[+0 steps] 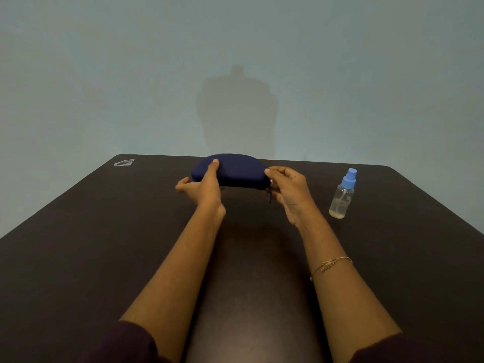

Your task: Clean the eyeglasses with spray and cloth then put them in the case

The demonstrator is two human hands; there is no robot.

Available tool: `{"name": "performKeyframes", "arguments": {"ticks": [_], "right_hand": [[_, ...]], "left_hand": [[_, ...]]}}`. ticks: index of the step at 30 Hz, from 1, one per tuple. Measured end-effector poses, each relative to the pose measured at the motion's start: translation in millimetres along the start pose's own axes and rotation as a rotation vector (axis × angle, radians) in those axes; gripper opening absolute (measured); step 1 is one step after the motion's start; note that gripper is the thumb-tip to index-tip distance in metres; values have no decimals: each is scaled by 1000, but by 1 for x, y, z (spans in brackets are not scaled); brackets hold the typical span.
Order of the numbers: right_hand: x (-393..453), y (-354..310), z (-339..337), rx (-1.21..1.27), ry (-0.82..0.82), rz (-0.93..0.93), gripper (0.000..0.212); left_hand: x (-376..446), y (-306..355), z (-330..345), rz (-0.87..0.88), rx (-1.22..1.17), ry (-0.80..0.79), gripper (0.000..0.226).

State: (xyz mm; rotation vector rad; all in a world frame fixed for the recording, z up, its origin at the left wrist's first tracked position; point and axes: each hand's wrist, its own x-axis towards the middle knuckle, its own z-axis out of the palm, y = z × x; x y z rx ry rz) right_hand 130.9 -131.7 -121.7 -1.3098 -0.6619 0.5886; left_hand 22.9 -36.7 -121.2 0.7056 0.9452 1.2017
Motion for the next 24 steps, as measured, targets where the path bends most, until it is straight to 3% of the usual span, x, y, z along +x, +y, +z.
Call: {"name": "performKeyframes", "arguments": {"ticks": [3,7,10,18,20,24], "right_hand": [[2,0,-23,-152,128,17,12],[1,5,-41,-516,182,56,27],[-2,8,-43,-684,178,86,35],[-10,3,-36,-900,195,83,30],[-12,-3,-33,-958,216,-10,22],[-18,-12,-21,-964,272,-300,28]], "left_hand": [[6,-9,-10,159,562,-174,37],[12,-19,-13,515,1225,-224,51],[8,-25,-12,655,1481,-234,61],[0,-22,-13,806,1672,-262,68],[2,-17,-15,855,1625,-211,69],[0,-9,-12,1020,1352,-112,59]]}}
